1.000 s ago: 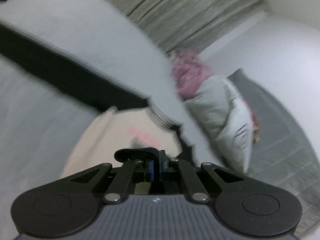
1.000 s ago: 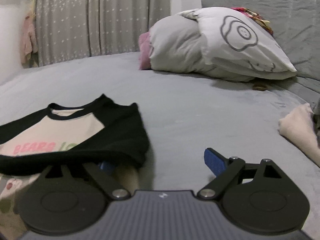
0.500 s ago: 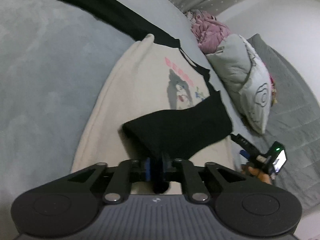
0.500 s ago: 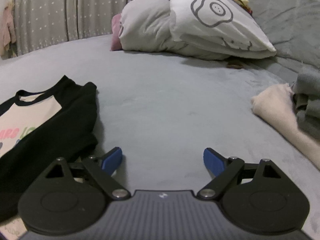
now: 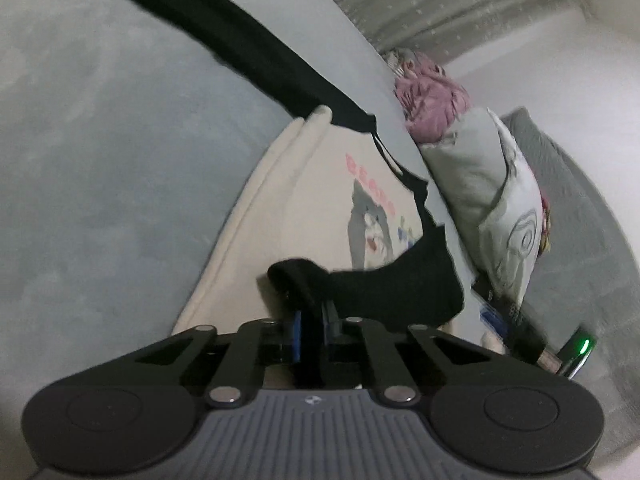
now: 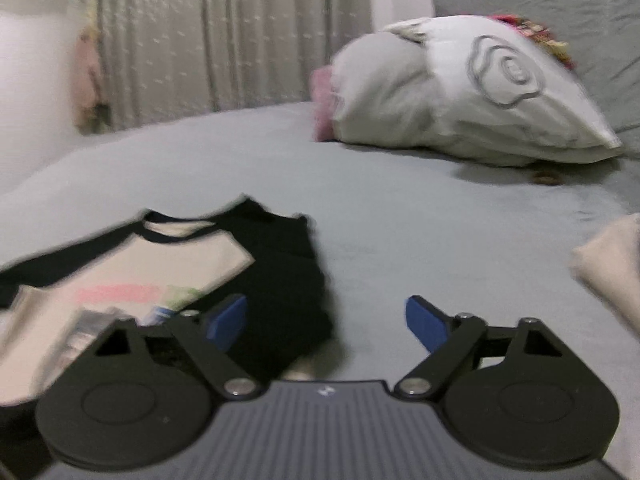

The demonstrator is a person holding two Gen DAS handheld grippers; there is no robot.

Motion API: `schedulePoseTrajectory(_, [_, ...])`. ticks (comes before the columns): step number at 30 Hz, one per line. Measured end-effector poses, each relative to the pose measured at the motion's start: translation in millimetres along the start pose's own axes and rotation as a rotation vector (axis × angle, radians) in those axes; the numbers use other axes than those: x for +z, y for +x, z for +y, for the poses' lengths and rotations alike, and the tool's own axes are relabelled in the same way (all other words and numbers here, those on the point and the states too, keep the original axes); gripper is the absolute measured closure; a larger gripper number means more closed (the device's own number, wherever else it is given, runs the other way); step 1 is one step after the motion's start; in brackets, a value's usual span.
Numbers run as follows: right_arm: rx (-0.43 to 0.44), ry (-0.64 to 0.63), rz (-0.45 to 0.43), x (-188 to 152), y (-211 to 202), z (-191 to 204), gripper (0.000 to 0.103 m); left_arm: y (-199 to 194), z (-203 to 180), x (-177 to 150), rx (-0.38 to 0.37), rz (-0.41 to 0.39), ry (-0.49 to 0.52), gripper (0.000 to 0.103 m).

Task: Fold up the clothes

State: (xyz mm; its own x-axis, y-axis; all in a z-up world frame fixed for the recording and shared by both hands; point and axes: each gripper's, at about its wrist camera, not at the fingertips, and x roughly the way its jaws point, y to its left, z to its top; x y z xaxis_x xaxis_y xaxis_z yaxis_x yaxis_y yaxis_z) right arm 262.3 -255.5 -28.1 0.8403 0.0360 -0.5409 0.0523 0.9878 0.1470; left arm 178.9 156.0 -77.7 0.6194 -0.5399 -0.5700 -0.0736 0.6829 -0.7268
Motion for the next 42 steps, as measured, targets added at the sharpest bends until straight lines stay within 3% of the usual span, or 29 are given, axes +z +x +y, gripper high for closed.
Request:
schedulePoseTrajectory(1, [0.041,0.014,0.025,3.1,5.1,4.6,0.050,0.3,0.0,-1.5,-0.002,0.001,0.009,0.095])
schedulePoseTrajectory(6, [0.167,0.072,0.109,14.0,34.3,30.9,0.053,0.1,7.9,-3.0,-0.031,-0.018,-0.006,0.095])
schedulePoseTrajectory(14, [0.114,0.060,0.213,14.0,85.9,68.0,0.064,-0.7,10.1,2.8,-0.036,-0.034,-0.029,0.093])
schedulePoseTrajectory(16, [0.087,0.035,0.225,11.2,93.5,74.7,0.085,-2.6,10.0,3.1,-0.034,-0.046,-0.037,0.093])
schedulePoseTrajectory(18, [0.057,0.001,0.198,7.6,92.9,77.4,0.097,-7.0,4.5,2.0,-0.010,-0.078,-0.001,0.095])
schedulePoseTrajectory(24, [0.119,0.102,0.054,7.6,79.3,60.8,0.103,-24.1,-16.5,-10.7,0.072,-0.204,0.170,0.098])
schedulePoseTrajectory(26, [0.147,0.143,-0.030,6.5,73.1,54.9,0.103,-26.1,-19.2,-13.3,0.107,-0.227,0.201,0.098])
schedulePoseTrajectory(28, [0.137,0.164,-0.024,7.3,76.8,53.5,0.097,-22.5,-16.9,-12.2,0.124,-0.198,0.197,0.098])
schedulePoseTrajectory(30, [0.128,0.157,0.046,8.6,83.2,55.9,0.088,-20.1,-13.3,-9.4,0.121,-0.168,0.179,0.095])
schedulePoseTrajectory(31, [0.128,0.154,0.080,8.7,85.2,56.4,0.082,-18.7,-10.0,-6.4,0.109,-0.147,0.155,0.089])
schedulePoseTrajectory(32, [0.136,0.154,0.088,8.2,83.9,56.9,0.080,-18.3,-8.1,-4.7,0.101,-0.140,0.140,0.076])
schedulePoseTrajectory(34, [0.167,0.149,0.106,7.9,77.8,59.3,0.075,-18.3,-1.8,-0.1,0.061,-0.143,0.086,0.070])
schedulePoseTrajectory(39, [0.202,0.091,0.181,12.2,68.7,80.7,0.074,-14.6,4.6,4.1,0.023,-0.154,0.033,0.072])
schedulePoseTrajectory(42, [0.152,0.042,0.254,4.4,72.3,95.9,0.073,-13.5,2.6,2.8,0.033,-0.173,0.045,0.094])
